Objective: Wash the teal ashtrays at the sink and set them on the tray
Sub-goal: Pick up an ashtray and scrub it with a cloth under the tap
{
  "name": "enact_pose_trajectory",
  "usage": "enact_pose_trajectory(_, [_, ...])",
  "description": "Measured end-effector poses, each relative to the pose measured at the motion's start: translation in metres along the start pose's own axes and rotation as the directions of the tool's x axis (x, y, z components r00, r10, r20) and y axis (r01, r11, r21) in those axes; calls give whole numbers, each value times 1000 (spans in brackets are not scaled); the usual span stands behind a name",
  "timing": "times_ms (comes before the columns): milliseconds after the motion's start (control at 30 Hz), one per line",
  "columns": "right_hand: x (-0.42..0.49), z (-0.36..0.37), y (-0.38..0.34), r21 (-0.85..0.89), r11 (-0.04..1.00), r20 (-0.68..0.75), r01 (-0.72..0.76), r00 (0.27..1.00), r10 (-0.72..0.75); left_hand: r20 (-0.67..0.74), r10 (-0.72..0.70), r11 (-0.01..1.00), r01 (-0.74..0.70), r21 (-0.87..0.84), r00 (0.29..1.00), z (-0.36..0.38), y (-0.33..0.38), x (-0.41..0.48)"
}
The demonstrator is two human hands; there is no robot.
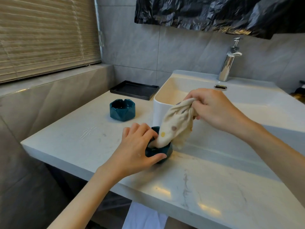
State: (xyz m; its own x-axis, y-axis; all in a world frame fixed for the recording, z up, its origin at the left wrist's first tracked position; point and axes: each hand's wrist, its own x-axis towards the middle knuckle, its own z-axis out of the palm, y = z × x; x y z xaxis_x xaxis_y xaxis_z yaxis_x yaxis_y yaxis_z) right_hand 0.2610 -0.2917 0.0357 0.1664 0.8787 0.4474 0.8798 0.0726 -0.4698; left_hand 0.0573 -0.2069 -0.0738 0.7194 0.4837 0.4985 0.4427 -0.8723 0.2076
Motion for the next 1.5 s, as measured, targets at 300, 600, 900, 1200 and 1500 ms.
enact_pose_trajectory(300, [7,-35,20,480,856,-293,-194,884,364,285,-79,995,57,87,955,-4,12,9])
enact_pose_trajectory(600, [11,-45,38,580,762,-161,-287,877,453,338,-106,981,153,-116,935,-14,15,26])
enact_pose_trajectory(900, [29,-72,35,899,429,-118,-83,899,423,247,-46,681,211,-701,968,-76,30,86])
enact_pose_trajectory(1200, [56,-77,40,425,873,-471,239,882,-12,59,26,527,36,-849,998,-49,78,199])
enact_pose_trajectory(1500, [52,-73,105,165,965,-565,202,822,-75,78,44,456,49,-889,996,12,99,239])
